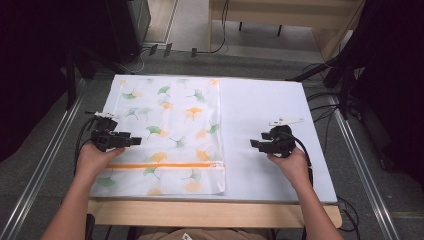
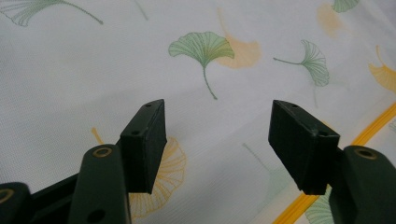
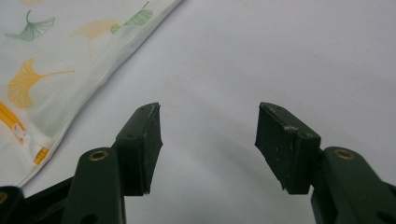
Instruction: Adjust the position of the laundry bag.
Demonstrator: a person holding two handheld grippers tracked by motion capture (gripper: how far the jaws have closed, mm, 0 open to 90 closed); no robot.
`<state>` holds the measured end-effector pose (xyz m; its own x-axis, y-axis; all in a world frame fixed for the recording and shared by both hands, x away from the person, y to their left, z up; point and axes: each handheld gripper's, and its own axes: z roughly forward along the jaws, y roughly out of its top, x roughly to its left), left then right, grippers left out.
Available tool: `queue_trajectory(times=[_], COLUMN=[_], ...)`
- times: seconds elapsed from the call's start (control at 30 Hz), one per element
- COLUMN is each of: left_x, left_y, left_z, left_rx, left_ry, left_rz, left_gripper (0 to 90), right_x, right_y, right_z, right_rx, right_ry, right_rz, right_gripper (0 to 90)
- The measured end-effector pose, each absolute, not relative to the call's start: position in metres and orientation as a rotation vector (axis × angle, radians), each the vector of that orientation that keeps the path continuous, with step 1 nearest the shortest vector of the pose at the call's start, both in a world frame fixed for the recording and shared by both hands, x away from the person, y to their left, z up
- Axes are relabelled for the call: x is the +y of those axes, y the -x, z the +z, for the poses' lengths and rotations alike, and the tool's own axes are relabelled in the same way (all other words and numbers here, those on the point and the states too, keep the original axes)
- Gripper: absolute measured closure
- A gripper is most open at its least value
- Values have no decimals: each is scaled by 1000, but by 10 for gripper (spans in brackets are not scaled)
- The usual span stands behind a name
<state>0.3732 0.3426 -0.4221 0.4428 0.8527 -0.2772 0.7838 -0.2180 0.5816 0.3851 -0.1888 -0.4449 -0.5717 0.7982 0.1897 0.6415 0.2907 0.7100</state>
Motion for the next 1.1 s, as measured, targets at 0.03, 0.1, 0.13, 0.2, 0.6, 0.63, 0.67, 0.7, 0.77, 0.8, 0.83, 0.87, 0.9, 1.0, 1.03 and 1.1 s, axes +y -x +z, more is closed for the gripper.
queue_trajectory(times=[0.03,0.1,0.13,0.2,0.6,0.63,0.67,0.7,0.77,0.8,0.83,0.87,0.9,1.0,1.03,1.1], left_x=[344,344,344,344,343,342,341,340,339,339,339,339,339,340,340,340], left_y=[-373,-373,-372,-373,-375,-375,-375,-375,-376,-376,-376,-376,-376,-376,-376,-376], left_z=[-422,-422,-421,-420,-423,-422,-423,-423,-423,-423,-423,-423,-423,-423,-423,-423], left_rx=[1366,1374,1377,1372,1373,1369,1367,1365,1364,1365,1365,1365,1365,1367,1367,1366], left_ry=[-2027,-2023,-2020,-2021,-2029,-2034,-2037,-2042,-2050,-2049,-2049,-2050,-2050,-2046,-2046,-2047], left_rz=[122,130,132,129,126,126,128,128,122,120,120,120,121,123,123,123], left_gripper=[388,401,405,399,361,361,361,361,360,359,357,357,357,351,350,350], right_x=[-189,-190,-190,-189,-186,-186,-187,-187,-187,-187,-187,-187,-187,-188,-188,-188], right_y=[-385,-386,-386,-387,-386,-386,-385,-385,-385,-385,-385,-385,-385,-385,-385,-385], right_z=[-445,-445,-446,-447,-447,-447,-447,-447,-446,-446,-446,-446,-446,-446,-446,-447], right_rx=[2355,2356,2364,2368,2380,2382,2375,2376,2374,2374,2374,2369,2369,2370,2370,2373], right_ry=[-1334,-1334,-1336,-1344,-1333,-1328,-1329,-1329,-1334,-1335,-1335,-1329,-1329,-1345,-1345,-1348], right_rz=[1147,1157,1159,1165,1134,1134,1134,1134,1126,1128,1128,1125,1125,1121,1121,1115], right_gripper=[424,425,396,361,367,376,384,399,415,421,421,421,421,422,422,422])
